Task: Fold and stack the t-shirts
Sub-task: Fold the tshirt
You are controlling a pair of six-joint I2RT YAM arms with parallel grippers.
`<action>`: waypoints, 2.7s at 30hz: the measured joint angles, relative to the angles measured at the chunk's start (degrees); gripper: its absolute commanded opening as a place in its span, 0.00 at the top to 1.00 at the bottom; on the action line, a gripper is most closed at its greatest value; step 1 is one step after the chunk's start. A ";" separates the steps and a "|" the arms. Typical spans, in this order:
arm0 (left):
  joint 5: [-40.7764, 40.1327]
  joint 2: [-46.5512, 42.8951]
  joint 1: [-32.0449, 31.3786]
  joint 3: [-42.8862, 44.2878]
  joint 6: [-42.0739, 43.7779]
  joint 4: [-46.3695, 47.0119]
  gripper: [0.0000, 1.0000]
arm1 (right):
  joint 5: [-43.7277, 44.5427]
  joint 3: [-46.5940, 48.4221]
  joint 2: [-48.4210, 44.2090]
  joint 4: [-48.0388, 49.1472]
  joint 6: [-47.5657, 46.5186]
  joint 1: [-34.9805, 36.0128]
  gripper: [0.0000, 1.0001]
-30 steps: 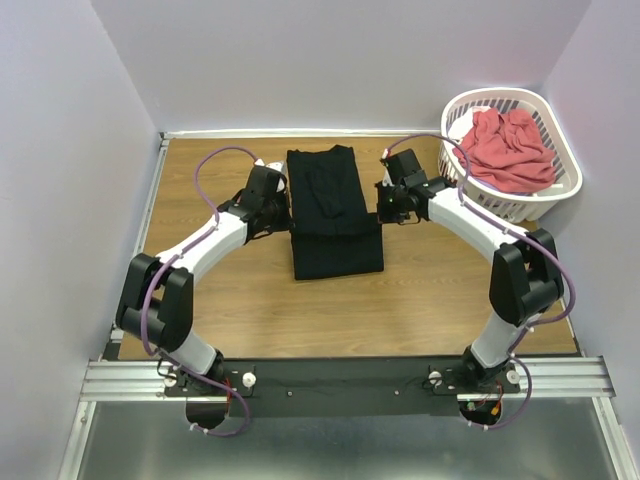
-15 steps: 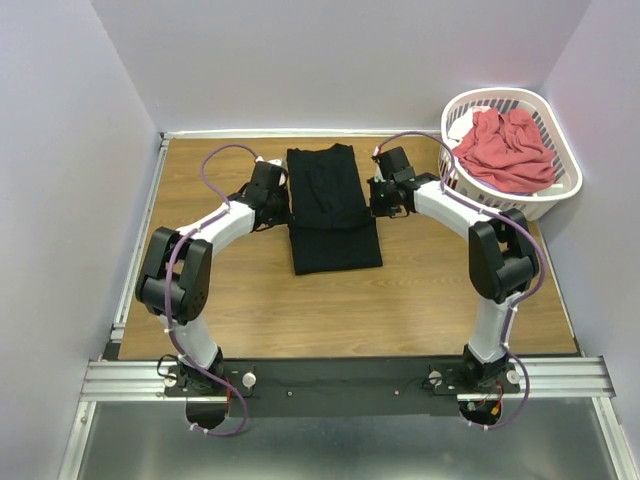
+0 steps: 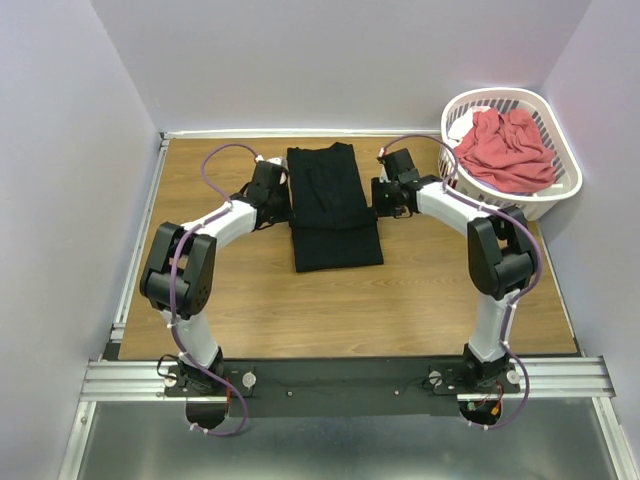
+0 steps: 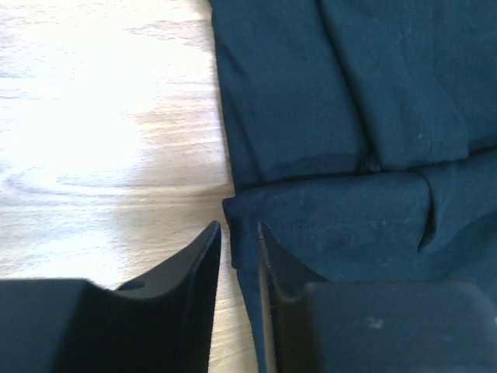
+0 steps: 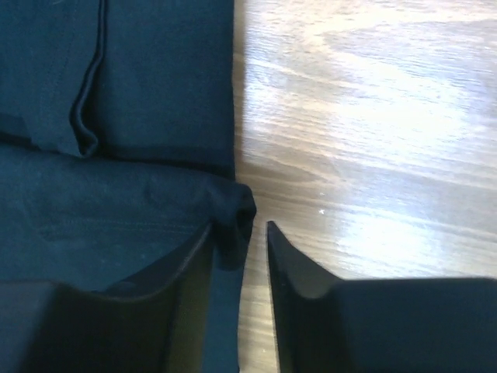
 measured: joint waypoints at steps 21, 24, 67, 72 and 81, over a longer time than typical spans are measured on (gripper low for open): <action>-6.56 -10.82 -16.15 -15.63 -8.72 10.71 0.88 | -2.73 -9.40 -4.39 12.90 3.06 12.44 0.82; -5.20 -7.30 -17.44 -15.63 -9.11 11.13 0.88 | -2.97 -9.40 -2.01 14.03 3.37 12.35 0.82; 10.93 -4.42 -1.29 -17.46 -11.28 27.65 0.91 | -40.44 -13.38 1.84 40.13 17.53 -2.08 0.79; 12.41 4.68 0.15 -14.49 -12.76 32.13 0.92 | -42.69 -13.42 12.22 49.22 24.46 -7.56 0.79; 15.15 6.45 3.19 -16.24 -14.91 36.94 0.89 | -43.43 -15.69 11.91 52.59 27.50 -9.22 0.73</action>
